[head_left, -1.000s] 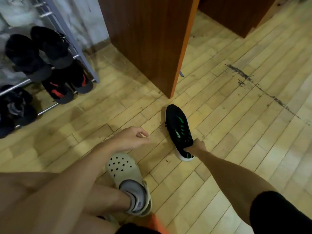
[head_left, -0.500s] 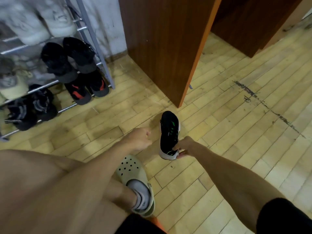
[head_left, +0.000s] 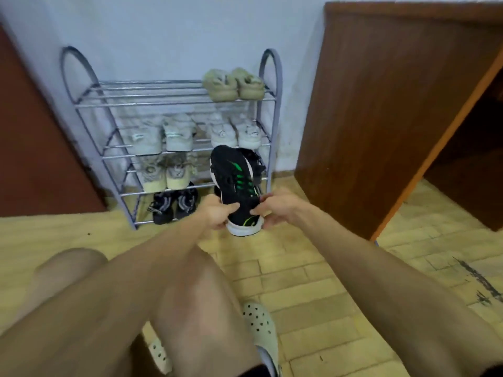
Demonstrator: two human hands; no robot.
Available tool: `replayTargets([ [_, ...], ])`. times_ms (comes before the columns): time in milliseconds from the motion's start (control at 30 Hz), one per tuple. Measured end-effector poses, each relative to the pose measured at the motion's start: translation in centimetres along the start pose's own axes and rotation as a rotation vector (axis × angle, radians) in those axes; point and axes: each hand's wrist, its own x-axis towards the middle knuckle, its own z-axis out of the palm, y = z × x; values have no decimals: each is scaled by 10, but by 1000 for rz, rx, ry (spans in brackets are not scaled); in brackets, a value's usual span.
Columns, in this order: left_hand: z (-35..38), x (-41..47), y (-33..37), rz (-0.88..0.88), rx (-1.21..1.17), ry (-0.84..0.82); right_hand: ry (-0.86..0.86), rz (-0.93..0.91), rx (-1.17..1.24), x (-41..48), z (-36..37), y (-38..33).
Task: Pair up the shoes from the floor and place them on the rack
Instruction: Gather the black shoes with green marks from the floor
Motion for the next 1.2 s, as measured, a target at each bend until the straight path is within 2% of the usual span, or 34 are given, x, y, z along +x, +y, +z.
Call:
replayTargets([
  [100,-64,-11,-4,16,-183,114,-76,-65,-120,2,36,-65],
  [233,-155,-29,-30,21,-236,255,-194,-160,-264,14,114,-121],
  [400,-241,-51,-87,-9,-306,454,-309,-173,-278,27,226,-148],
  [500,-266,-59,-137,-66,-354,501,-336,-127,-315,34,289,-146],
  [700,-276,-54,-238,-168,-544,522,-325,-62,-361,52,380,-115],
  [833,-267,-51,-300,-205,-484,519,-299,-5,-373,84,414,-77],
  [1000,-237,-39,-381,-529,-542,558,-306,110,-433,127,415,-28],
  [1100,-219,-26,-423,-764,-465,550,-321,133,-513,155,411,-2],
  [1200,-204,-8,-447,-892,-369,594,-335,158,-588,175,409,17],
])
